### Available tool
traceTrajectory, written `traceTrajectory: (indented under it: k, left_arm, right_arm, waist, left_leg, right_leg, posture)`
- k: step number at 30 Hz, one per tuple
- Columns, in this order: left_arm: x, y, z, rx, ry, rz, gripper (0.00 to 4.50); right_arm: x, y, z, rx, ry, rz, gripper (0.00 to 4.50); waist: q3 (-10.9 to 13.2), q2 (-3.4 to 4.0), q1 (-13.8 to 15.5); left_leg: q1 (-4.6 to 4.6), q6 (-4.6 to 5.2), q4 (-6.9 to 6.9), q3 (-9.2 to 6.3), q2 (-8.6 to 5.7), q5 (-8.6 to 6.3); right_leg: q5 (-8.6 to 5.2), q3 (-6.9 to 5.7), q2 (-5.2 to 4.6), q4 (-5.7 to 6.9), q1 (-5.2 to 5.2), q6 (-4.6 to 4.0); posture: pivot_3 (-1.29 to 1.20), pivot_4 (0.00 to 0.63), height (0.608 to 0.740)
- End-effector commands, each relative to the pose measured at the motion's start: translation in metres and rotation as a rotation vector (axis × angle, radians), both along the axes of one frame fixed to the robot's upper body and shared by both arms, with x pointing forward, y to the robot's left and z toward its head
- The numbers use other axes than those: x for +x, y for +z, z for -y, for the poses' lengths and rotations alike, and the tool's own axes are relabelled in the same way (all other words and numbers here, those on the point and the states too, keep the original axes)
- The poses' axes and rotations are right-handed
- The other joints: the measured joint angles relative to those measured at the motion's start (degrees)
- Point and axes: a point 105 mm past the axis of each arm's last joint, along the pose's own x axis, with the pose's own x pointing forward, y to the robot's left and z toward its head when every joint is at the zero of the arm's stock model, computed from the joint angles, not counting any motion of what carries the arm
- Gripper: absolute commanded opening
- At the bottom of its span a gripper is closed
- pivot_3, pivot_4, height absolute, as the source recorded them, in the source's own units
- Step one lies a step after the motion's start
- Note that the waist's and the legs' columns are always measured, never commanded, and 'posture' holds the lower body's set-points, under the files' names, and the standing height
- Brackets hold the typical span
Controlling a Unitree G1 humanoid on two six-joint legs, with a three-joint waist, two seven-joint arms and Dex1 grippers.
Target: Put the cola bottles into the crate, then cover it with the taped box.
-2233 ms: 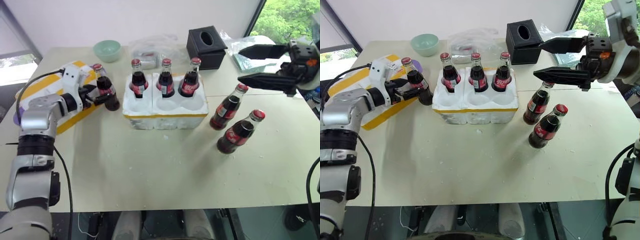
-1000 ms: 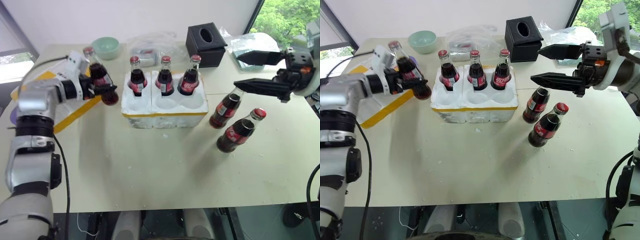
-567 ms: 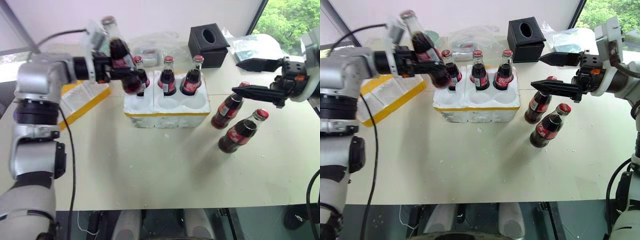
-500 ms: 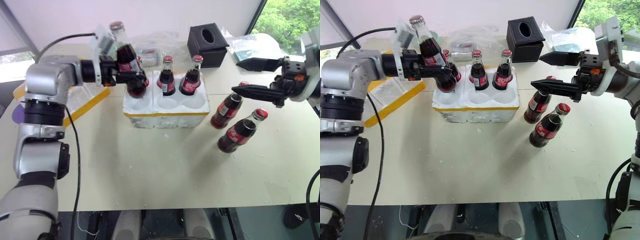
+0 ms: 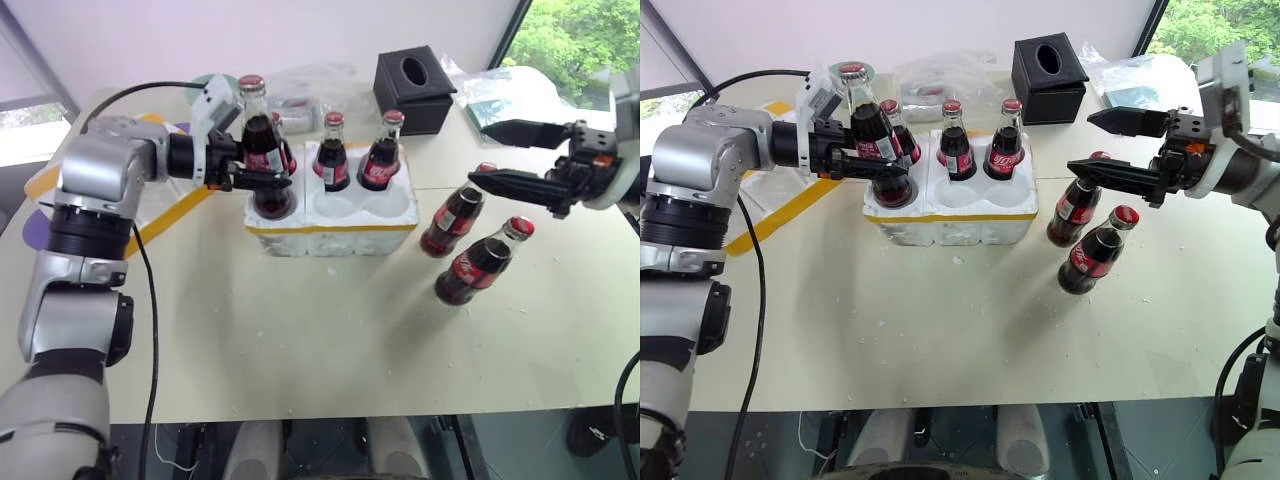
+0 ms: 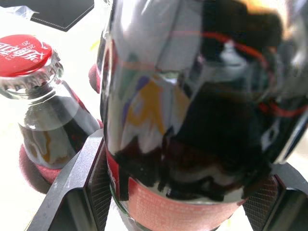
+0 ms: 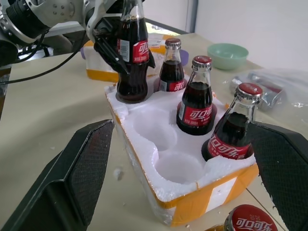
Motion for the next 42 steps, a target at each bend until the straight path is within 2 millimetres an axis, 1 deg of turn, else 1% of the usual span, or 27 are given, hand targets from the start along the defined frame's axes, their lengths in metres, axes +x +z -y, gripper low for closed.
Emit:
traceTrajectory:
  k: [1,9,14,16,17,18,21,23,27,29,30,32,34,36,37,38,40,42]
  left_arm:
    - [-0.002,0.004,0.008,0.009,-0.031,0.07,2.84]
    - [0.005,-0.034,0.014,0.078,-0.011,0.073,2.84]
    - [0.007,-0.042,0.01,0.077,0.02,0.072,2.84]
    - [0.007,-0.043,0.009,0.071,0.024,0.07,3.89]
    - [0.007,-0.043,0.009,0.068,0.023,0.07,4.24]
    - [0.006,-0.042,0.009,0.063,0.022,0.069,4.42]
    - [0.002,-0.036,0.008,0.031,0.022,0.066,4.42]
    - [-0.002,-0.028,0.006,-0.01,0.019,0.058,4.42]
    - [-0.015,-0.004,-0.003,-0.087,0.005,0.044,4.42]
    - [-0.026,0.014,-0.011,-0.12,-0.011,0.042,4.42]
    - [-0.034,0.024,-0.014,-0.141,-0.03,0.04,4.42]
    - [-0.05,0.039,-0.018,-0.168,-0.078,0.025,4.42]
    - [-0.076,0.052,-0.023,-0.176,-0.183,0.008,4.42]
    - [-0.098,0.057,-0.027,-0.172,-0.268,-0.018,4.42]
    - [-0.105,0.059,-0.028,-0.177,-0.287,-0.03,4.42]
    - [-0.108,0.059,-0.029,-0.181,-0.296,-0.038,4.42]
    - [-0.109,0.057,-0.027,-0.185,-0.29,-0.041,4.42]
    - [-0.108,0.047,-0.023,-0.166,-0.286,-0.04,4.42]
  right_arm:
    - [-0.005,0.008,-0.002,0.015,0.011,0.05,4.5]
    - [-0.002,0.004,-0.004,0.011,0.009,0.051,4.5]
    - [-0.002,0.004,-0.002,0.009,0.002,0.051,4.5]
    - [-0.002,0.004,-0.002,0.009,0.0,0.05,4.5]
    - [-0.001,0.003,-0.002,0.008,-0.002,0.05,4.5]
    - [-0.001,0.003,-0.001,0.008,-0.003,0.05,4.5]
    - [0.0,0.002,0.0,0.002,-0.011,0.047,4.5]
    - [0.001,0.0,0.004,-0.002,-0.023,0.043,4.5]
    - [0.0,0.002,0.013,-0.007,-0.042,0.044,4.5]
    - [-0.001,0.005,0.017,-0.011,-0.051,0.05,4.5]
    - [-0.002,0.008,0.02,-0.014,-0.059,0.055,4.5]
    - [-0.004,0.013,0.026,-0.016,-0.077,0.066,4.5]
    - [-0.007,0.02,0.036,0.02,-0.102,0.064,4.5]
    - [-0.01,0.025,0.046,0.044,-0.132,0.069,4.5]
    - [-0.011,0.026,0.053,0.053,-0.168,0.07,4.5]
    - [-0.012,0.026,0.058,0.059,-0.192,0.071,4.5]
    - [-0.015,0.023,0.069,0.067,-0.252,0.061,4.5]
    - [-0.025,0.006,0.085,0.033,-0.319,0.028,4.5]
  waist:
    - [0.0,0.0,-0.01]
    - [0.0,0.0,-0.1]
    - [-0.01,0.0,-0.02]
    - [-0.01,0.0,0.0]
    - [-0.01,0.01,0.0]
    - [-0.01,0.01,0.01]
    - [-0.01,0.01,0.0]
    - [-0.01,0.01,-0.03]
    - [-0.01,0.01,-0.06]
    - [-0.01,0.01,-0.19]
    - [-0.01,0.01,-0.21]
    - [-0.01,0.01,-0.22]
    - [-0.01,0.01,-0.24]
    - [-0.02,0.02,-0.23]
    - [-0.02,0.03,-0.22]
    - [-0.02,0.03,-0.12]
    - [-0.02,0.03,0.17]
    - [-0.04,0.01,0.72]
  left_leg:
    - [0.0,0.0,0.0,0.0,0.0,0.0]
    - [0.0,0.0,0.01,0.0,0.0,0.0]
    - [0.01,0.0,0.03,0.0,0.0,0.0]
    - [0.04,0.0,0.03,-0.01,0.0,0.0]
    - [0.07,0.0,0.03,-0.01,0.0,0.0]
    - [0.13,0.01,0.03,0.0,0.0,0.0]
    - [0.29,0.01,0.02,0.0,0.0,0.0]
    - [0.3,0.01,0.02,0.0,0.0,0.0]
    - [0.3,0.01,0.02,0.0,0.0,0.0]
    - [0.31,0.01,0.02,0.0,0.0,0.0]
    - [0.32,0.01,0.01,0.0,0.0,0.0]
    - [0.33,0.01,0.0,-0.01,0.02,0.0]
    - [0.34,0.01,0.0,0.0,0.02,0.0]
    - [0.34,0.01,-0.01,0.01,0.02,-0.01]
    - [0.37,0.01,-0.01,0.01,0.02,-0.01]
    - [0.4,0.01,-0.03,0.02,0.02,-0.01]
    - [0.42,0.01,-0.03,0.0,0.02,-0.01]
    - [0.47,0.01,-0.02,0.0,0.02,-0.01]
  right_leg:
    - [0.0,0.0,0.0,0.0,0.0,0.0]
    - [0.0,0.0,0.0,0.0,0.01,0.0]
    - [0.0,0.0,0.0,0.01,0.03,-0.01]
    - [0.0,0.0,0.0,0.01,0.06,0.0]
    - [0.0,0.0,0.0,0.01,0.09,0.0]
    - [0.0,0.0,0.0,0.0,0.14,-0.01]
    - [0.0,0.0,0.0,-0.01,0.28,-0.01]
    - [0.0,0.0,0.0,-0.01,0.3,0.0]
    - [0.0,0.0,0.0,0.0,0.3,0.0]
    - [0.0,0.01,0.0,0.0,0.29,0.0]
    - [0.0,0.01,0.0,0.0,0.29,-0.01]
    - [0.0,0.0,0.0,0.0,0.29,-0.01]
    - [0.0,0.01,0.0,0.0,0.3,-0.01]
    - [0.0,0.01,0.0,-0.02,0.3,-0.01]
    - [-0.01,0.01,0.0,-0.03,0.34,-0.01]
    - [-0.01,0.01,0.0,-0.02,0.35,-0.02]
    - [-0.01,0.0,0.0,-0.03,0.38,-0.02]
    - [-0.01,0.0,0.0,-0.05,0.49,-0.02]
  posture:
    - [0.0,0.15,0.737]
    - [0.0,0.15,0.737]
    - [0.0,0.15,0.737]
    - [0.0,0.15,0.737]
    - [0.0,0.15,0.737]
    - [0.0,0.15,0.737]
    - [0.0,0.15,0.737]
    - [0.0,0.15,0.737]
    - [0.0,0.15,0.737]
    - [0.0,0.15,0.737]
    - [0.0,0.15,0.737]
    - [0.0,0.15,0.737]
    - [0.0,0.15,0.737]
    - [0.0,0.15,0.737]
    - [0.0,0.15,0.737]
    - [0.0,0.15,0.737]
    - [0.0,0.15,0.737]
    - [0.0,0.15,0.737]
